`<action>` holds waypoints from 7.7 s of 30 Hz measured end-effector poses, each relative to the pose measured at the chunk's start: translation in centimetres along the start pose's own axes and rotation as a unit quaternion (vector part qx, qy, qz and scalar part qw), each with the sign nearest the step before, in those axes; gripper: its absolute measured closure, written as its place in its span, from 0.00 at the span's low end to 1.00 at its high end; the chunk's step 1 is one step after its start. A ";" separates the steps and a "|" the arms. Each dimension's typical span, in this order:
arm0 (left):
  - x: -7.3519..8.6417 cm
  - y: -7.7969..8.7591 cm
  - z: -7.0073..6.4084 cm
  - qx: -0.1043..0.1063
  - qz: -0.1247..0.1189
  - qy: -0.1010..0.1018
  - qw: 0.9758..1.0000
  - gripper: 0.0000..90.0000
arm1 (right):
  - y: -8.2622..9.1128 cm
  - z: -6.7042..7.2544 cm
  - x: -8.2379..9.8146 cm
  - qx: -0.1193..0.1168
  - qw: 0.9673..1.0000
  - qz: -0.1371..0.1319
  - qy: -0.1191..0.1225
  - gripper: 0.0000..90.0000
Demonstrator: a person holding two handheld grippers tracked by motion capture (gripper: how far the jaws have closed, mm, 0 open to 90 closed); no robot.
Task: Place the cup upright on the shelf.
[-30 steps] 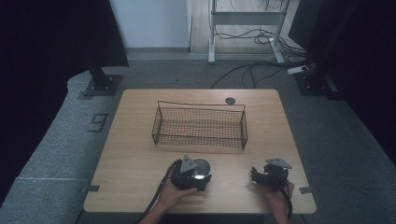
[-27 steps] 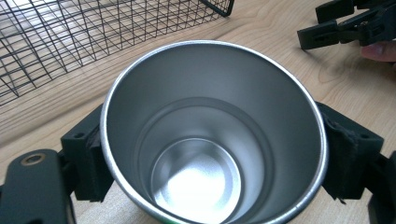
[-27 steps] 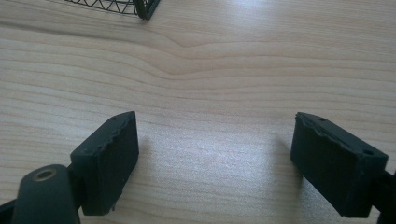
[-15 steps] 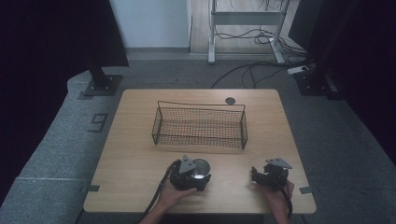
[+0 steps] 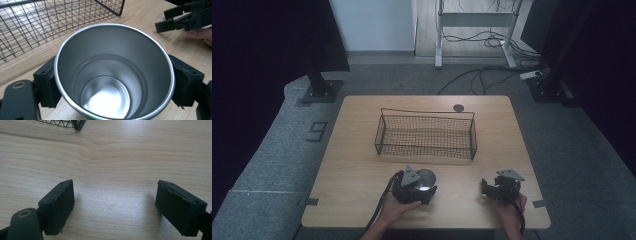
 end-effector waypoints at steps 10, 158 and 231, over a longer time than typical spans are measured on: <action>-0.1 0.8 0.7 -0.008 -0.006 0.006 1.000 0.17 | 0.0 0.0 0.0 0.000 1.000 0.000 0.000 0.17; -11.6 5.6 12.0 -0.050 -0.040 0.077 0.995 0.18 | 0.0 0.0 0.1 -0.002 1.000 0.000 0.000 0.17; -10.4 -3.4 16.2 -0.070 0.065 0.123 0.988 0.17 | 0.0 0.0 0.1 -0.002 1.000 0.000 -0.001 0.17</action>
Point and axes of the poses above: each handheld gripper's, and its own axes: y roughly backward along the jaws, x roughly out of its underside, z roughly to its left, the point moved 3 cm from there along -y, roughly forward along the jaws, and after that the axes turned 14 degrees about z, right-handed, at the moved point
